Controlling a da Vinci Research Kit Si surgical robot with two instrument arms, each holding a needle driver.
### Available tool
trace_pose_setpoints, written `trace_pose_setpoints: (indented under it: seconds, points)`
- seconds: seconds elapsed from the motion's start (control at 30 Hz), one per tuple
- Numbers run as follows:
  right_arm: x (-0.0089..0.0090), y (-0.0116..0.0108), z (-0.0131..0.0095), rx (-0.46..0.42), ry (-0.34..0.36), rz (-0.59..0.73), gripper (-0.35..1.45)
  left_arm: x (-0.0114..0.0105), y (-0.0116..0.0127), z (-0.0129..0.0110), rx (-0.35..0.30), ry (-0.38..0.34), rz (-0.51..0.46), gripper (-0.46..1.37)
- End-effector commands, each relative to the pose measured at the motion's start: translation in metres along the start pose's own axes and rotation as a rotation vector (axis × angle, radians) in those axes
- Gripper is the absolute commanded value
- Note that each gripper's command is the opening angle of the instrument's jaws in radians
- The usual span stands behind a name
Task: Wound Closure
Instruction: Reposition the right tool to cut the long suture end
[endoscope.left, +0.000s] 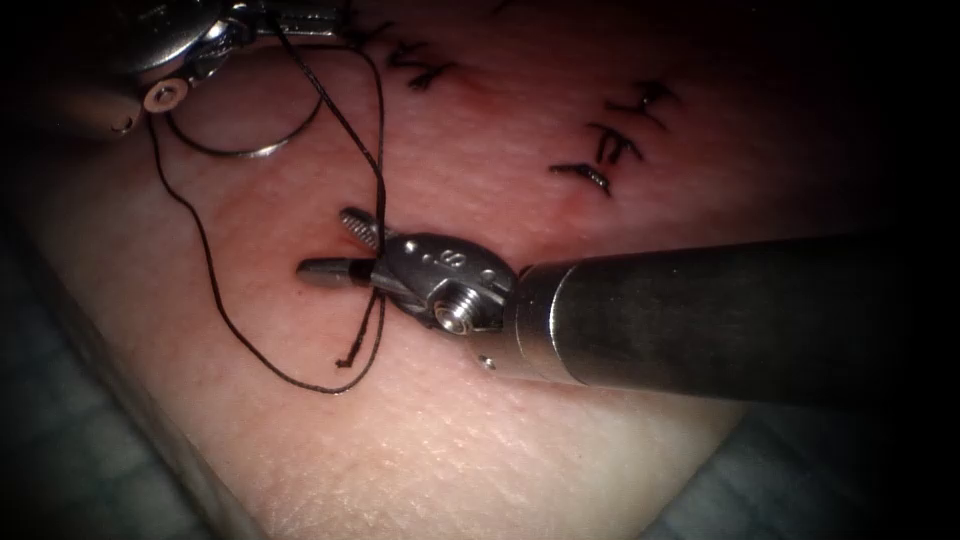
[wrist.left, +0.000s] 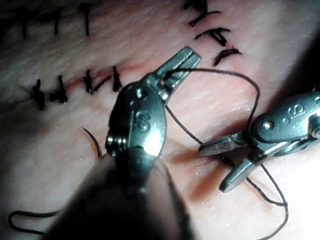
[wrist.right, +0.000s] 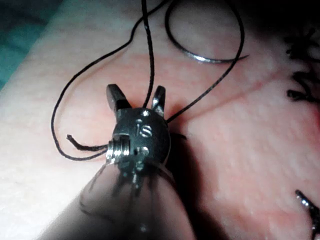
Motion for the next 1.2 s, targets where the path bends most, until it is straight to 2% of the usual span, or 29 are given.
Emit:
trace_pose_setpoints:
  seconds: [0.03, 0.57, 0.9, 1.2]
  points:
    - [0.0, -0.0001, 0.0, 0.007, 0.001, 0.001, 1.17, 0.0001, 0.0001, 0.0, -0.001, 0.0, 0.0, -0.35]
    - [0.0004, -0.0018, -0.001, 0.022, 0.001, -0.005, 1.18, 0.0006, 0.0, 0.0001, 0.003, 0.0, 0.007, -0.35]
    - [0.0017, -0.0015, -0.0037, 0.037, 0.009, -0.025, 1.18, 0.0007, 0.0002, -0.0002, -0.003, 0.001, 0.005, -0.35]
    - [0.0009, -0.0011, -0.0062, 0.041, 0.004, -0.034, 1.17, 0.0014, 0.0004, -0.0011, -0.046, 0.024, -0.003, -0.35]
